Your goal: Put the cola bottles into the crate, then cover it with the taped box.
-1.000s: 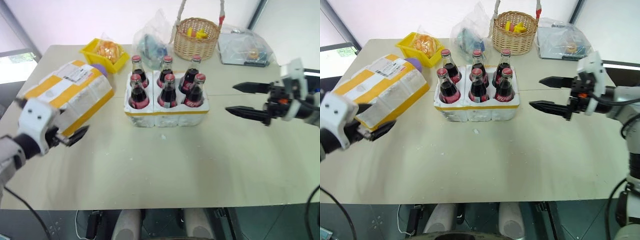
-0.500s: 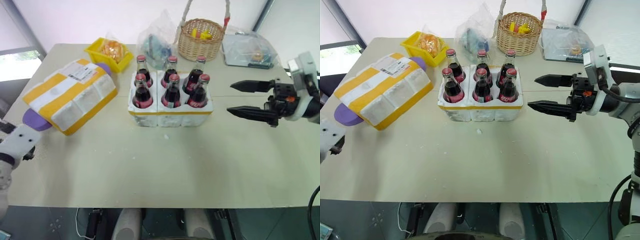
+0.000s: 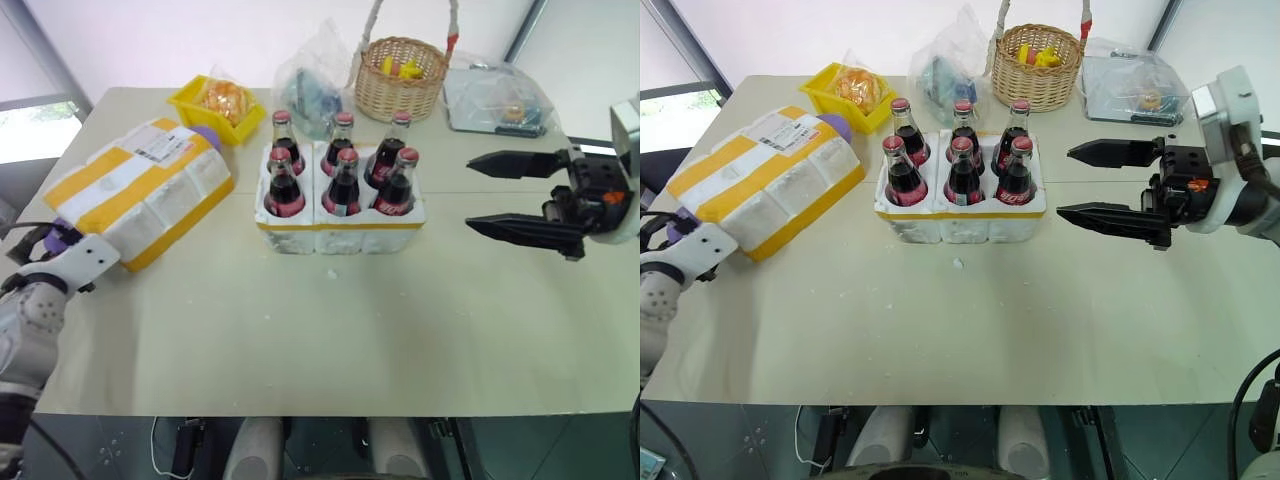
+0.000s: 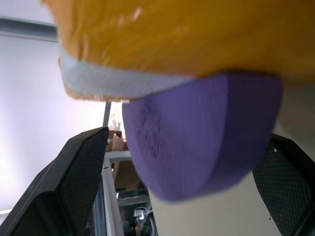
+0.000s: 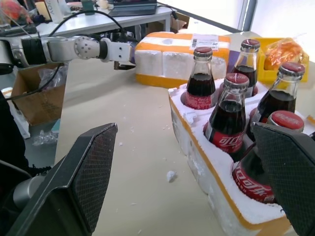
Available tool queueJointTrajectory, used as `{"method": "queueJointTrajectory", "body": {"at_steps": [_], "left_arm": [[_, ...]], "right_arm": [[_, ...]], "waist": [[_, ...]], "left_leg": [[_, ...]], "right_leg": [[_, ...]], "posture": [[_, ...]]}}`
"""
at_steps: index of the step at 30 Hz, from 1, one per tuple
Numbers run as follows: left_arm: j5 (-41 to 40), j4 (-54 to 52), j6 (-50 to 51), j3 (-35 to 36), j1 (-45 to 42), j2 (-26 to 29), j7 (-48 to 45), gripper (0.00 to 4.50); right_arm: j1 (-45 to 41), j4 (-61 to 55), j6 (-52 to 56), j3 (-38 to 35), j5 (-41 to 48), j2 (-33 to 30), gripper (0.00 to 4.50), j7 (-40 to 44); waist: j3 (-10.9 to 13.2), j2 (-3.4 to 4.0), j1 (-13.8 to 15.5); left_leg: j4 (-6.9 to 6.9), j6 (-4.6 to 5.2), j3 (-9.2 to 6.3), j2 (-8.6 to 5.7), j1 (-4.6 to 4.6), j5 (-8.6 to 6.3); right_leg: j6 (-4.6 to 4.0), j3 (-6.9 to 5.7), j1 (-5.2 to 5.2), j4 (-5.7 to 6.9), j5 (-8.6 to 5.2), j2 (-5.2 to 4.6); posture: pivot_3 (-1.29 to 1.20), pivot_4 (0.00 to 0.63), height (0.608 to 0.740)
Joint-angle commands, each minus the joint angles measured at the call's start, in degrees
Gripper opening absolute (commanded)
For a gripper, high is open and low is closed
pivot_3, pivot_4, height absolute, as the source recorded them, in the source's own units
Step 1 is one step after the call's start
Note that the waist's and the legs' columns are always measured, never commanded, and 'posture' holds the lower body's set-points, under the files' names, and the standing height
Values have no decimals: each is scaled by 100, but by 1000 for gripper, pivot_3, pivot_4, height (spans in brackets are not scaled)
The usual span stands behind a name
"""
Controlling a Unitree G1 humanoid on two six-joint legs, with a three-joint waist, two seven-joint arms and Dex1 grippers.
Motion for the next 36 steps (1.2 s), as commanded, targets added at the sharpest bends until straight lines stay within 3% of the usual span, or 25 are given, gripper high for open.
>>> {"method": "queueJointTrajectory", "body": {"at_steps": [1,2,4,10,12,21,26,36], "left_arm": [[245,441,-329,-235,-373,-5,137,4500],[263,551,-387,-278,-451,-10,154,4500],[263,689,-469,-303,-539,-15,175,3947],[217,792,-503,-224,-602,12,172,1186],[218,808,-485,-177,-586,36,147,639],[-122,497,-655,301,-967,522,-287,639],[-425,336,-1038,354,-2144,898,-748,639],[-709,-307,-1468,-584,-4271,111,-1905,639]], "right_arm": [[-39,-159,-41,-279,163,-131,4452,-38],[-27,-170,-34,-301,186,-139,4452,-48],[3,-194,-19,-350,233,-156,4500,-58],[51,-219,-1,-415,300,-190,4500,-66],[44,-216,-4,-415,314,-180,4500,-74],[101,-143,-156,-310,229,-58,4500,-93],[82,8,-283,-199,114,-1,4500,-91],[191,119,-444,-164,20,89,4500,-214]], "waist": [[-1,-2,-2],[-1,-2,-4],[-1,-2,-9],[-3,0,-12],[-4,2,-12],[-4,2,-19],[-5,-8,50],[-6,-9,81]], "left_leg": [[0,0,0,-1,0,0],[0,0,0,-1,0,0],[-1,0,0,-1,2,0],[0,0,0,0,5,0],[0,0,1,-1,5,0],[-1,0,1,0,6,0],[6,0,-1,-1,-2,0],[7,2,4,-5,-1,1]], "right_leg": [[2,0,0,1,1,-1],[2,0,0,2,1,-1],[3,0,-1,10,2,-1],[3,0,-1,14,1,-1],[3,0,-1,14,2,-3],[3,0,-2,15,1,-2],[3,-3,-2,12,1,-2],[14,-2,0,14,7,-2]], "posture": [[0,150,737],[0,150,737],[0,150,737],[0,150,737],[0,150,737],[0,150,737],[0,150,737],[0,150,737]]}}
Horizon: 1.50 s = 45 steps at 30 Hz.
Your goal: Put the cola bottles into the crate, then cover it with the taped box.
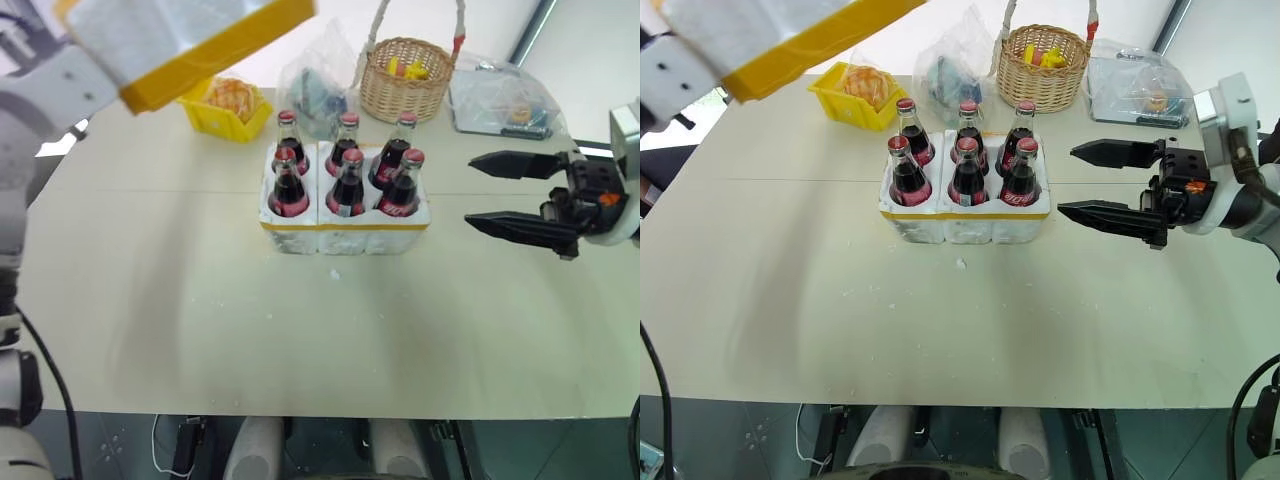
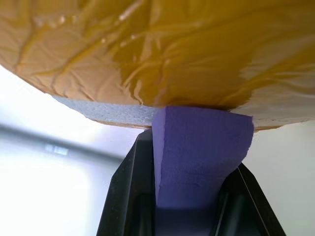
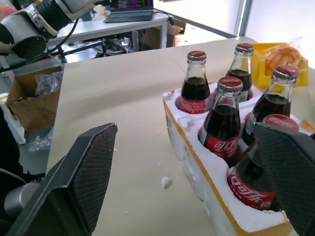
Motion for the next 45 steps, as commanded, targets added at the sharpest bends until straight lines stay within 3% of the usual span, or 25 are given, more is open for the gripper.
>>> {"method": "queueJointTrajectory", "body": {"at_steps": [1,8,21,27,37,38,40,45], "left_arm": [[-220,-350,-302,-273,-416,-289,-470,639],[-306,-159,-1096,-660,-744,-814,-930,639],[612,1565,-3313,-1287,-1176,-626,-913,639],[1012,1392,-3597,-1362,-880,-620,-647,639],[2432,551,-3267,-1467,56,-654,377,639],[2402,518,-3234,-1436,123,-676,402,1385],[2405,464,-3160,-1391,188,-693,463,1990],[2124,234,-3090,-1188,431,-584,284,4449]], "right_arm": [[34,-42,-111,-205,10,-2,4500,-43],[164,-89,-106,-329,59,-30,4500,-128],[343,-274,51,-667,352,-36,4500,-414],[407,-307,23,-688,375,-18,4500,-465],[206,-208,-18,-547,383,46,4500,-513],[195,-206,-13,-543,386,54,4500,-513],[176,-195,-9,-523,389,68,4500,-510],[166,-189,-11,-482,373,114,4500,-490]], "waist": [[0,0,-7],[0,-1,-93],[0,0,-97],[0,0,-105],[-1,-1,-105],[-1,-1,-104],[-1,0,-107],[-1,0,-110]], "left_leg": [[1,0,0,0,0,0],[2,1,-2,1,0,1],[6,2,-2,0,0,1],[6,2,-1,1,1,1],[6,2,-2,1,3,1],[6,2,-2,1,4,1],[5,2,-3,1,4,1],[6,2,-3,1,3,1]], "right_leg": [[0,1,0,0,0,0],[1,1,0,3,0,2],[3,2,1,4,2,2],[4,2,1,5,2,2],[5,3,2,8,3,3],[5,3,2,9,3,3],[4,2,2,9,3,3],[5,3,2,9,3,3]], "posture": [[0,150,737],[0,150,737],[0,150,737],[0,150,737],[0,150,737],[0,150,737],[0,150,737],[0,150,737]]}}
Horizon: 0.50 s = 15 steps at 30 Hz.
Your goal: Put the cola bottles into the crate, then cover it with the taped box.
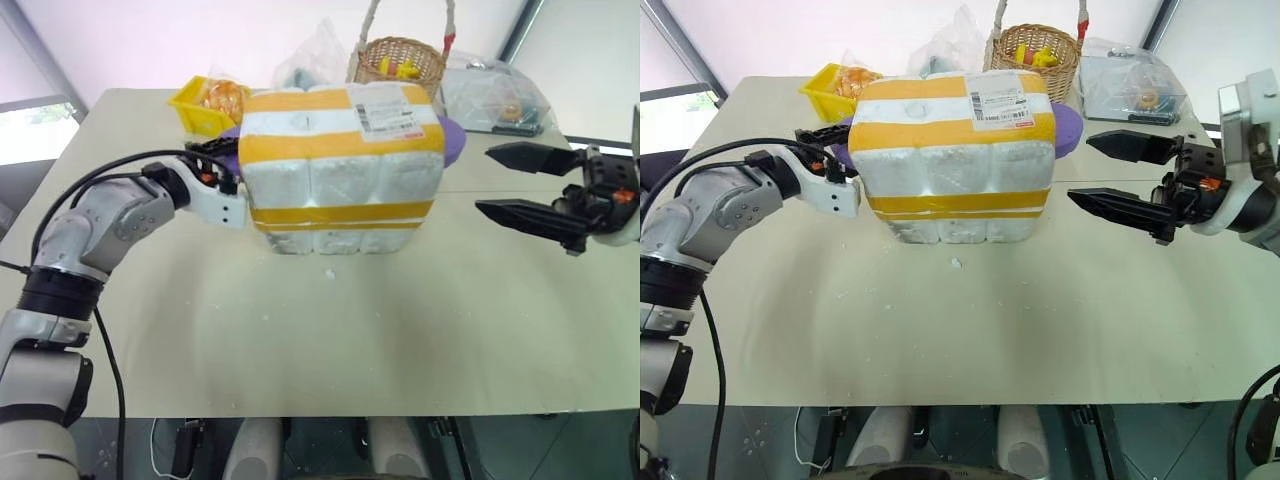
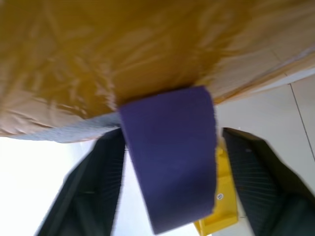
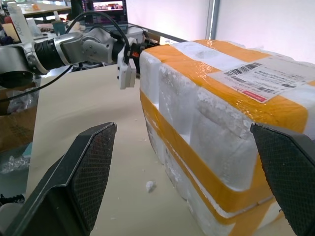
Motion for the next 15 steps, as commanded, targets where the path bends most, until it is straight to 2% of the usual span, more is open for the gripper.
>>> {"method": "queueJointTrajectory", "body": {"at_steps": [1,7,12,14,15], "left_arm": [[-413,-437,7,288,252,219,-195,4449],[-1163,-1125,-403,770,1032,771,-407,4449],[-3116,-1811,-866,1354,2581,1713,-1453,4449],[-4143,-2149,-76,1683,3379,1929,-2085,4449],[-4947,-2438,740,1918,3738,1939,-2378,4449]], "right_arm": [[-100,-35,-91,-73,68,10,4500,27],[-35,58,-166,-20,-56,19,4500,138],[-30,193,-269,56,-156,16,4500,244],[-44,255,-305,103,-199,16,4500,294],[-60,297,-331,137,-229,18,4500,322]], "waist": [[0,0,-11],[0,0,-20],[1,3,-38],[2,9,-29],[2,10,-31]], "left_leg": [[0,0,0,0,0,0],[-2,0,0,2,1,0],[-6,0,0,4,3,-1],[-7,0,3,5,4,-1],[-7,0,3,7,4,-1]], "right_leg": [[0,0,0,0,0,0],[0,1,0,-1,0,0],[-2,1,-1,-2,-1,0],[-3,1,-1,-3,-1,-2],[-4,1,-1,-4,-1,-2]], "posture": [[0,150,737],[0,150,737],[0,150,737],[0,150,737],[0,150,737]]}}
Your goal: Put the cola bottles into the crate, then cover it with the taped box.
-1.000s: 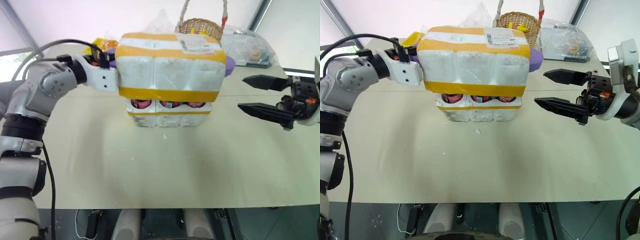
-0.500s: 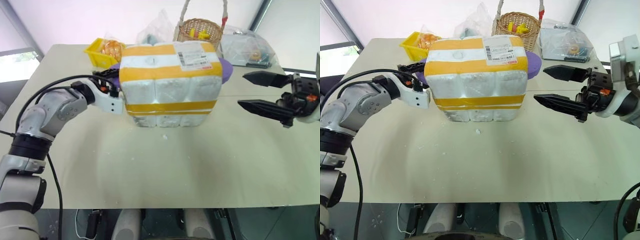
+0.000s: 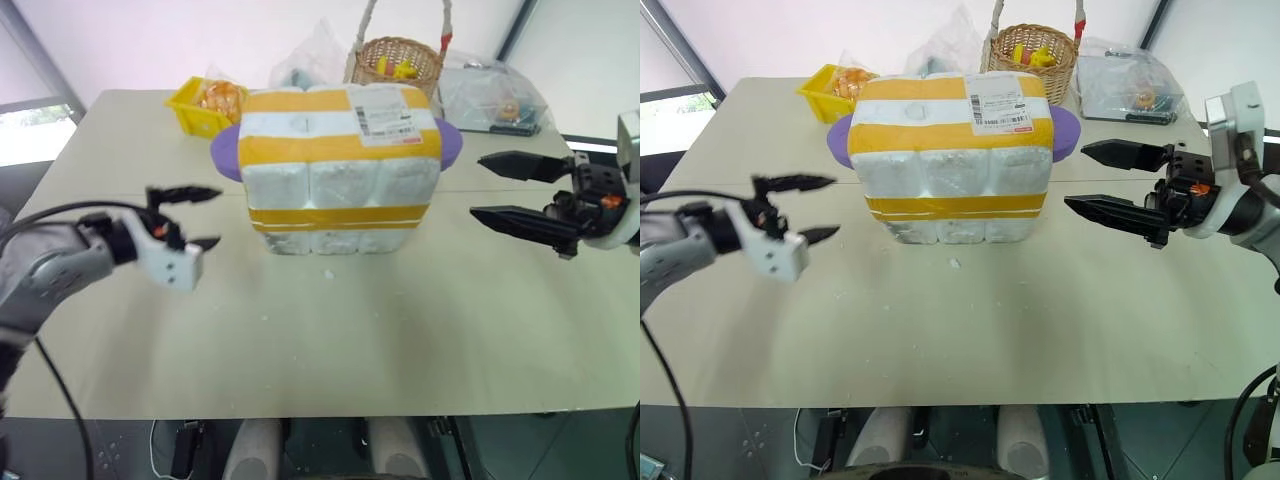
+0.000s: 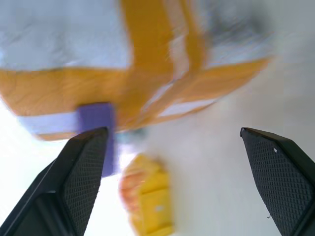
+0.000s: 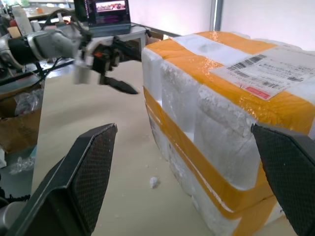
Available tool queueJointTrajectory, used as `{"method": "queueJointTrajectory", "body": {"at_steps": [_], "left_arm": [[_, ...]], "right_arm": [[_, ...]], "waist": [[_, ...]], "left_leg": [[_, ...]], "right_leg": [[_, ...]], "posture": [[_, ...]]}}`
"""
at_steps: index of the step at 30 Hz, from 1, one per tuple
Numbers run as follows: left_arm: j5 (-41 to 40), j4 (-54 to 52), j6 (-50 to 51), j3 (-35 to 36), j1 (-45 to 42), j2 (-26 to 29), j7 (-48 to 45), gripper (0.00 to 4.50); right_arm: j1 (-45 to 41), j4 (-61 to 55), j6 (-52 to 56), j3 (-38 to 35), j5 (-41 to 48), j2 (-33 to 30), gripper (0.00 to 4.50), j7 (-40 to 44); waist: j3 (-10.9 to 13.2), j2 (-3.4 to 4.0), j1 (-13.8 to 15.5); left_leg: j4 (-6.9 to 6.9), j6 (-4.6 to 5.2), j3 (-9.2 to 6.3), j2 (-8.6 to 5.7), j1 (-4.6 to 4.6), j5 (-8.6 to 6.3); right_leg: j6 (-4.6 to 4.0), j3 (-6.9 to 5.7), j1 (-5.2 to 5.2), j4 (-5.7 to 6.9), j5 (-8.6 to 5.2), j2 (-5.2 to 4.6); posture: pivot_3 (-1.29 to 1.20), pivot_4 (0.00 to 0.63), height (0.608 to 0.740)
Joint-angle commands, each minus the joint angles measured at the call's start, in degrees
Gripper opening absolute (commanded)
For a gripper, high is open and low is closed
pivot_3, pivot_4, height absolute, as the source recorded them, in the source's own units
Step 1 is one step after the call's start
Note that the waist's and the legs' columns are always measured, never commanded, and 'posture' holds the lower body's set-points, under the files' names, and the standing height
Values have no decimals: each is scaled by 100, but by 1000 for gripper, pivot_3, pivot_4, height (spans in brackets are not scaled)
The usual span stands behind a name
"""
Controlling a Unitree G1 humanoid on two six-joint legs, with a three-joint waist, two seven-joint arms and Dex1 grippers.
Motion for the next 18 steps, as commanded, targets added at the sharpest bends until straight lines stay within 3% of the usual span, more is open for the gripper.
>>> {"method": "queueJointTrajectory", "body": {"at_steps": [1,4,8,12,18], "left_arm": [[-2390,-833,2086,810,797,122,-903,4449],[-5327,-1292,5125,1694,1095,398,-1542,4449],[-7038,-1263,7077,2563,964,650,-2079,4449],[-7381,-955,7878,3030,621,773,-2460,4449],[-7303,-671,8243,2912,-143,661,-2502,4449]], "right_arm": [[-101,78,-154,-43,-65,-25,4500,117],[-141,276,-262,97,-240,-43,4500,251],[-32,532,-443,192,-527,-137,4500,460],[227,809,-487,112,-727,-253,4500,700],[307,926,-559,168,-894,-226,4500,767]], "waist": [[0,1,6],[0,-1,39],[2,1,11],[2,3,-3],[3,3,-12]], "left_leg": [[1,0,0,1,0,0],[7,0,-2,4,-2,0],[8,0,3,2,-1,0],[3,0,3,3,4,0],[4,0,6,3,5,0]], "right_leg": [[0,0,0,0,0,0],[-6,-1,1,0,-4,1],[-16,0,4,-4,-11,0],[-11,0,3,0,-10,7],[-17,2,4,-1,-13,9]], "posture": [[0,150,737],[0,150,737],[0,150,737],[0,150,737],[0,150,737]]}}
